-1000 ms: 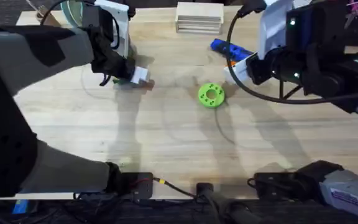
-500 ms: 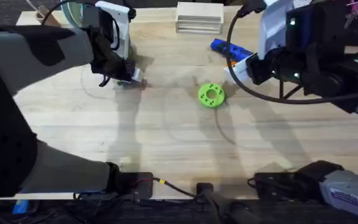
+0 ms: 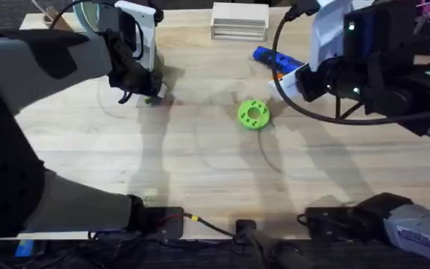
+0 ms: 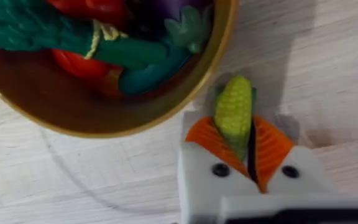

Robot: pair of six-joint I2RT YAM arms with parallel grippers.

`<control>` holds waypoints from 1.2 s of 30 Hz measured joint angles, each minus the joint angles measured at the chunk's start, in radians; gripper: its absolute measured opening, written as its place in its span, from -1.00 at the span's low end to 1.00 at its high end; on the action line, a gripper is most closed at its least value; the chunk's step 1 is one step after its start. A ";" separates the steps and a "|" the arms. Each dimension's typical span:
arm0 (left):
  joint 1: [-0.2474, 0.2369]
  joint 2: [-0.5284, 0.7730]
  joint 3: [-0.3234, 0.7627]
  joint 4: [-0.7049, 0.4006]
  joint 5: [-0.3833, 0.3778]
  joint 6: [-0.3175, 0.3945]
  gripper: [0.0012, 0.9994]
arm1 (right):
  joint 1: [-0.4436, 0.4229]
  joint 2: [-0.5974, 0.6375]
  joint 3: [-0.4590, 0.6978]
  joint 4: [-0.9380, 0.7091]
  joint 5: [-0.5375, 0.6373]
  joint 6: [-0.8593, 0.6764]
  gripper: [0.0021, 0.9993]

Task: Pick up the gripper from the table and insert it into the empty holder that is missing its gripper. Then pick up a screw, insert it into the mounting hole, and use the screwdriver to tighten it. Finally, clean up the table by picking up the vegetable and placing it into the bucket.

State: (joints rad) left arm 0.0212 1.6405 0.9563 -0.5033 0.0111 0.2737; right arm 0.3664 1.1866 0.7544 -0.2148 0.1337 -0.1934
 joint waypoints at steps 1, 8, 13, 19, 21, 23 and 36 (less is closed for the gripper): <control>0.000 0.000 0.002 -0.006 0.000 0.000 -0.94 | 0.000 0.000 0.000 0.000 0.000 0.000 0.99; 0.000 -0.024 0.004 -0.043 0.000 0.000 -0.94 | 0.000 0.000 0.000 0.000 0.000 0.000 0.99; 0.000 -0.105 0.004 -0.054 0.001 0.000 -0.94 | 0.000 0.000 0.000 0.000 0.000 0.000 0.99; 0.000 -0.226 0.004 -0.095 0.026 -0.001 -0.94 | 0.000 0.000 0.000 0.000 0.000 0.000 0.99; 0.000 -0.269 0.004 -0.100 0.038 -0.001 -0.94 | 0.000 0.000 0.000 0.000 0.000 0.000 0.99; 0.000 -0.312 0.004 -0.095 0.046 -0.001 -0.94 | 0.000 0.000 0.000 0.000 0.000 0.000 0.99; 0.015 -0.411 0.004 0.208 0.049 -0.002 -0.94 | 0.000 0.050 0.000 0.001 0.000 0.000 0.99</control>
State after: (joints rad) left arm 0.0362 1.2298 0.9600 -0.2950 0.0597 0.2722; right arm 0.3664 1.2369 0.7544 -0.2134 0.1337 -0.1936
